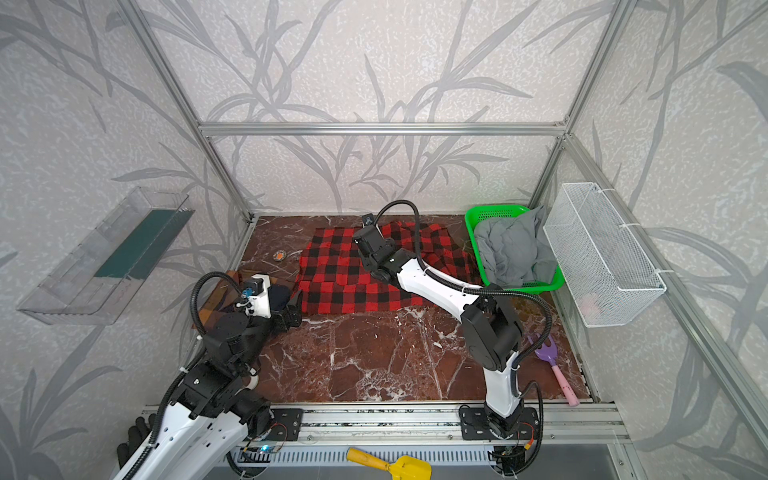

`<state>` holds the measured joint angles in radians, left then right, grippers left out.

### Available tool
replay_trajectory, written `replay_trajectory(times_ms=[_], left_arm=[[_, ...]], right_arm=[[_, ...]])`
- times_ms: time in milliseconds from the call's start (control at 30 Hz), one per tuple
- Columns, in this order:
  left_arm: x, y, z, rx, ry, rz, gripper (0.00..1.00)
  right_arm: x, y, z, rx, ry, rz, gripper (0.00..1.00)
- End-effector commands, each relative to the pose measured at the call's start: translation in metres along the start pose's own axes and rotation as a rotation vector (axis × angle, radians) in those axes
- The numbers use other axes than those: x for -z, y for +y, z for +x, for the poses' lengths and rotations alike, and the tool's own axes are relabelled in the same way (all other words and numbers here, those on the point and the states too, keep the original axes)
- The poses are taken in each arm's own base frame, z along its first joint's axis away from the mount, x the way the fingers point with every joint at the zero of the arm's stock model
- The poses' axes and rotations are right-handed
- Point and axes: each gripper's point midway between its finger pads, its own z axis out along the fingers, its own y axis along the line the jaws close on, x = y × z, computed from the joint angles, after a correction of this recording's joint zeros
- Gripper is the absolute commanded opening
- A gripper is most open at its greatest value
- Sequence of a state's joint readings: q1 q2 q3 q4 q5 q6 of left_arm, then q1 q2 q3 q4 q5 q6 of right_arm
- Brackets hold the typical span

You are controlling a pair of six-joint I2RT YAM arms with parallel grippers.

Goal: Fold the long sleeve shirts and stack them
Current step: 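Fold the lifted side across the shirt toward the robot with the right gripper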

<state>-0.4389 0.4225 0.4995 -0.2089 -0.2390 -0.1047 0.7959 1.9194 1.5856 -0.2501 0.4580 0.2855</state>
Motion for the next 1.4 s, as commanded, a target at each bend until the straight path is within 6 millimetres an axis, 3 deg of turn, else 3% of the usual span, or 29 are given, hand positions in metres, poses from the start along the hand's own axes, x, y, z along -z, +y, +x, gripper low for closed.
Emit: replay_trajectory(times_ms=[0, 133, 600, 800, 967, 1167, 1367], left_arm=[[0.001, 0.002, 0.002, -0.009, -0.004, -0.009, 0.99], [0.002, 0.002, 0.003, -0.012, -0.007, -0.012, 0.99], [0.002, 0.004, 0.002, -0.015, -0.018, -0.017, 0.99], [0.003, 0.004, 0.002, -0.015, -0.022, -0.021, 0.99], [0.003, 0.004, 0.002, -0.015, -0.025, -0.020, 0.99], [0.003, 0.004, 0.003, -0.016, -0.021, -0.020, 0.99], [0.003, 0.005, 0.003, -0.015, -0.020, -0.026, 0.99]], right_arm=[[0.011, 0.017, 0.006, -0.140, -0.014, -0.017, 0.00], [0.005, 0.040, 0.016, -0.201, -0.009, -0.051, 0.00], [-0.047, 0.083, 0.059, -0.358, 0.039, -0.152, 0.00], [-0.049, 0.112, 0.067, -0.357, 0.051, -0.214, 0.01], [-0.048, 0.126, 0.080, -0.356, 0.080, -0.245, 0.14], [-0.037, 0.136, 0.077, -0.367, 0.082, -0.300, 0.30], [-0.019, 0.150, 0.076, -0.416, 0.108, -0.419, 0.37]])
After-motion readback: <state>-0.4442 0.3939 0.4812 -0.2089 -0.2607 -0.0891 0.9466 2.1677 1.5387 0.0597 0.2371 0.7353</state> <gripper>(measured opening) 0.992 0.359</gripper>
